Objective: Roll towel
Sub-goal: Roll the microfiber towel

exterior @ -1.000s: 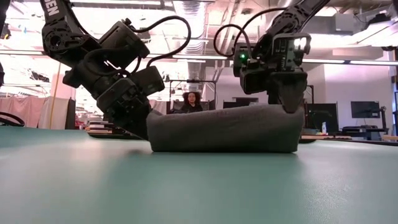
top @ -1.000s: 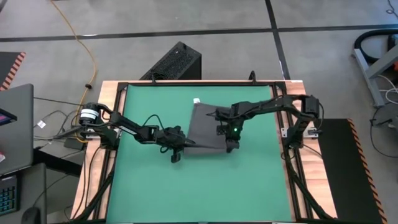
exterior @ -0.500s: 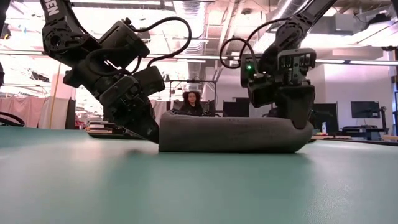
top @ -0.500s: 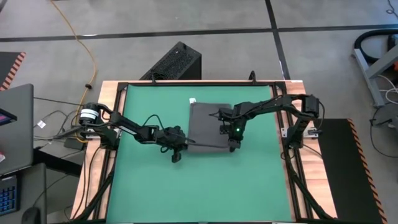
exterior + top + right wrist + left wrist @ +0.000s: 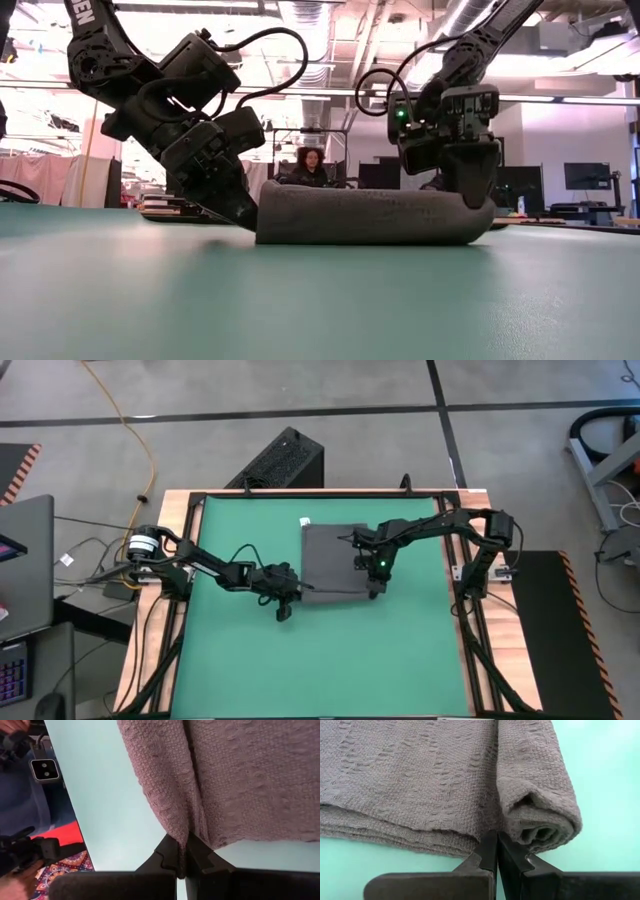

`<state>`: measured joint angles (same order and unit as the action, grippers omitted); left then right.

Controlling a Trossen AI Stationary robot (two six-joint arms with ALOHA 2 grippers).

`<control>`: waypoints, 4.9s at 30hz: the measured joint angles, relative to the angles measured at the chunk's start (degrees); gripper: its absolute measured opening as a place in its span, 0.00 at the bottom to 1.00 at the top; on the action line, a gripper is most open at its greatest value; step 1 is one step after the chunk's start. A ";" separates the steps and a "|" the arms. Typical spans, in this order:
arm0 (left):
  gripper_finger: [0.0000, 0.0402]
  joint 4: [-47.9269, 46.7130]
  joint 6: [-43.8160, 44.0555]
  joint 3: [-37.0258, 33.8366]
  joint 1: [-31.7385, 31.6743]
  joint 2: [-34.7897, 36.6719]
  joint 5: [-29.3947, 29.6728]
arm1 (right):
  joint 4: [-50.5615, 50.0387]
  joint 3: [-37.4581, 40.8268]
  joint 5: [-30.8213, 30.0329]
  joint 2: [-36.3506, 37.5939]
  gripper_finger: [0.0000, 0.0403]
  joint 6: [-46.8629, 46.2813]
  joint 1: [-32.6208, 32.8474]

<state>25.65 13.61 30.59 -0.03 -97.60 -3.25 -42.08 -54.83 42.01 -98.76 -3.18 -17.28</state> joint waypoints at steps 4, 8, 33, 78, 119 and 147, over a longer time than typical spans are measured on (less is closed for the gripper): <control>0.00 -0.02 0.14 0.00 0.00 0.00 0.00 | 0.67 0.00 -0.07 -1.62 0.05 -0.51 -0.37; 0.00 0.00 1.22 0.00 0.01 0.00 -0.02 | 0.82 -0.08 0.67 -5.59 0.05 -1.28 -1.30; 0.00 -9.90 -4.08 -0.03 1.46 26.06 3.59 | 0.97 -2.32 1.90 -9.31 0.05 -2.12 -2.27; 0.00 -6.02 -14.57 7.91 -0.02 3.69 -2.99 | 3.62 -2.38 2.30 -9.35 0.05 -2.86 -2.33; 0.00 -2.46 -7.86 7.96 -1.03 -6.40 -6.81 | 2.75 -2.29 -1.57 -4.84 0.16 2.58 -3.99; 0.00 -3.23 -2.79 7.82 -1.01 -6.49 -7.97 | -3.72 -2.42 -12.70 26.26 0.25 28.99 7.57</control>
<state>22.41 10.82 38.41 -1.04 -104.09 -11.22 -45.80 -57.24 29.30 -72.50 25.81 -9.71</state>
